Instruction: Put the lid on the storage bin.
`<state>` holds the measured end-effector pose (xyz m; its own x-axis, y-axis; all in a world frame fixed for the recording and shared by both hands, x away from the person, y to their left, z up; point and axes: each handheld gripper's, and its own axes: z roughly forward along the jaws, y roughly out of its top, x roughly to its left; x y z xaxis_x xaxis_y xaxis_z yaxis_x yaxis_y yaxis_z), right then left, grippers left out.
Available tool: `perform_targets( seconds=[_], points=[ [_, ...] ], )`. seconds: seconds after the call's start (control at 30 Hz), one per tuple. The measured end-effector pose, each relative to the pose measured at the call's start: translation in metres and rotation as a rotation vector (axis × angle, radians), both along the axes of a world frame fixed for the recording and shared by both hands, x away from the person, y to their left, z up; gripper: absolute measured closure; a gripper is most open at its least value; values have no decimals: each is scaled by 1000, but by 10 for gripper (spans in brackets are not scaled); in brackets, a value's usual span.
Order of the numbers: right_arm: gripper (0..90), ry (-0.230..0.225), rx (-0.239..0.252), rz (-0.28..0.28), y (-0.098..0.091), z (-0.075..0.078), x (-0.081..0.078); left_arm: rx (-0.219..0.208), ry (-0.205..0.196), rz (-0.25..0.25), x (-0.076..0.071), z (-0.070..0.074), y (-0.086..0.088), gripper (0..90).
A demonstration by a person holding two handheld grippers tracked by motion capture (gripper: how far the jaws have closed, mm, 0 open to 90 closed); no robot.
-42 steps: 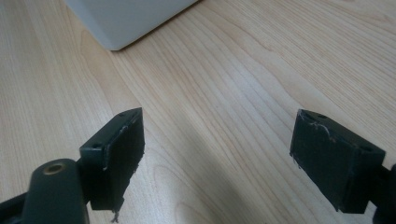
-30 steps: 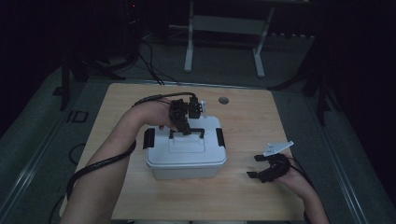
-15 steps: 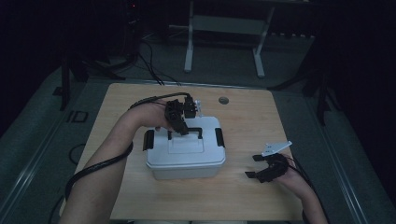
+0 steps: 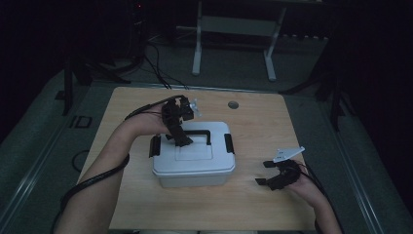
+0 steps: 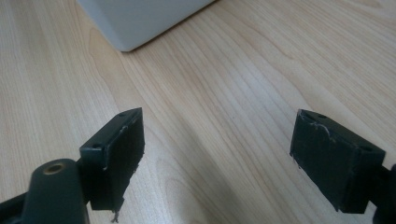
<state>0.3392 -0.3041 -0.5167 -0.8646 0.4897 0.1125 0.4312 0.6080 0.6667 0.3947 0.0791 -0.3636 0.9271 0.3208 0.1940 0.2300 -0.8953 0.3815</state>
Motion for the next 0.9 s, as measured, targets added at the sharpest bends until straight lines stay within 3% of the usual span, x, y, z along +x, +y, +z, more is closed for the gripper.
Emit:
perform_targets(
  seconds=[0.13, 0.3, 0.4, 0.73, 0.77, 0.9],
  points=[
    [175, -6, 5, -6, 0, 2, 0, -65, -3, 4, -2, 2, 8, 16],
    [175, -10, -8, -18, 1, 4, 2, -83, -5, 28, -4, 1, 19, 17],
    [167, -20, 3, -32, 0, 5, 3, -143, 7, 40, -4, 2, 28, 17],
    [154, -54, 23, -116, -2, 5, 6, -243, -18, 120, -9, -1, 59, 17],
    [154, -58, 28, -122, -3, 4, 6, -269, -9, 139, -10, -2, 68, 17],
    [152, -65, 36, -140, -5, 3, 7, -286, -28, 169, -14, -5, 82, 17]
  ],
)
